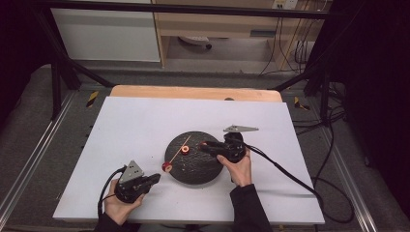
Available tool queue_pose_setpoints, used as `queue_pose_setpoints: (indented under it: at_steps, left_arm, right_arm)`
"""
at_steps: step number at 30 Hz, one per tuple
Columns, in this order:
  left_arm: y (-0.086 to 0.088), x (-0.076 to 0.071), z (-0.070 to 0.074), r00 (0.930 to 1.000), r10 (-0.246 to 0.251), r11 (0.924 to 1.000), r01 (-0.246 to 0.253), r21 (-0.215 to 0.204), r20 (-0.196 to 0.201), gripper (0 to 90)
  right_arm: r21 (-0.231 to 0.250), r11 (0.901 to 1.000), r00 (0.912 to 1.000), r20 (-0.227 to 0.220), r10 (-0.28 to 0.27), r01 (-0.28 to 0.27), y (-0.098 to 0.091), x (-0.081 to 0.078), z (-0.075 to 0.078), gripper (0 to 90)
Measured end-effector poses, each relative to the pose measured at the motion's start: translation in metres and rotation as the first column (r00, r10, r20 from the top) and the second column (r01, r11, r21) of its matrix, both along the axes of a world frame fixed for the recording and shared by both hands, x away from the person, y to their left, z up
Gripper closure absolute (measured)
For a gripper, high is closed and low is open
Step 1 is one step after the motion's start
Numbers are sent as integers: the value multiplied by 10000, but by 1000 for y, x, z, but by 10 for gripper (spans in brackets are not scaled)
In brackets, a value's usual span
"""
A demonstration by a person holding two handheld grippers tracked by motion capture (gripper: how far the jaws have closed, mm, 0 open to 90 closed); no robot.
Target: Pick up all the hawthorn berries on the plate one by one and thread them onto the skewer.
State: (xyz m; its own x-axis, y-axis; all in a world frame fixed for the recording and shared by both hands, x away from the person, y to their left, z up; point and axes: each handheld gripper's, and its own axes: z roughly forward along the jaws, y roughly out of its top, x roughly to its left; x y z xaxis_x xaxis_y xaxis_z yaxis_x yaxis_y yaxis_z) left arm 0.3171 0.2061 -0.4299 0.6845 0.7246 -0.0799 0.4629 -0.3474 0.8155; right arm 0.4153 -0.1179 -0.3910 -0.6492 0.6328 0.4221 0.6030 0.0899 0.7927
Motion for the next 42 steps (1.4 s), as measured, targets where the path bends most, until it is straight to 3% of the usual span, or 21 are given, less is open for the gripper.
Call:
queue_pose_setpoints:
  at_steps: [5, 7, 8, 14, 16, 22, 24, 36, 42]
  left_arm:
    - [-5, 0, 0, 10000, -10, 10000, 10, 8, 3, 885]
    - [-8, -1, 0, 10000, 30, 10000, -30, 16, 34, 885]
    - [-10, -1, 1, 10000, 26, 10000, -26, 40, 60, 885]
    - [-18, 1, 5, 9999, 40, 10000, -41, 22, 145, 885]
    - [-21, 1, 6, 9999, 41, 10000, -41, -15, 167, 885]
    - [-29, 3, 8, 9996, 49, 9999, -45, -132, 295, 884]
    - [-31, 3, 9, 9994, 51, 9998, -44, -188, 337, 885]
    - [-37, 2, 11, 9991, 28, 9996, -15, -297, 421, 885]
    - [-43, 1, 13, 9987, -53, 9994, 70, -336, 509, 885]
  right_arm:
    - [746, 9958, 9986, -41, -530, 531, -7, -6, -11, 631]
    - [1167, 9898, 9965, 102, -835, 817, -10, -8, -14, 631]
    - [1167, 9898, 9965, 102, -835, 817, -10, -8, -14, 631]
    - [1870, 9743, 9906, 289, -1336, 1259, -12, -12, -14, 631]
    - [2329, 9622, 9872, 397, -1542, 1409, -14, -11, -12, 632]
    - [2849, 9445, 9820, 446, -1835, 1636, -16, -10, -9, 632]
    - [3042, 9362, 9789, 464, -1991, 1761, -16, -9, -9, 633]
    - [4532, 8525, 9507, 335, -3083, 2605, -20, 2, -7, 634]
    - [4850, 8273, 9403, 290, -3391, 2834, -19, 5, -8, 635]
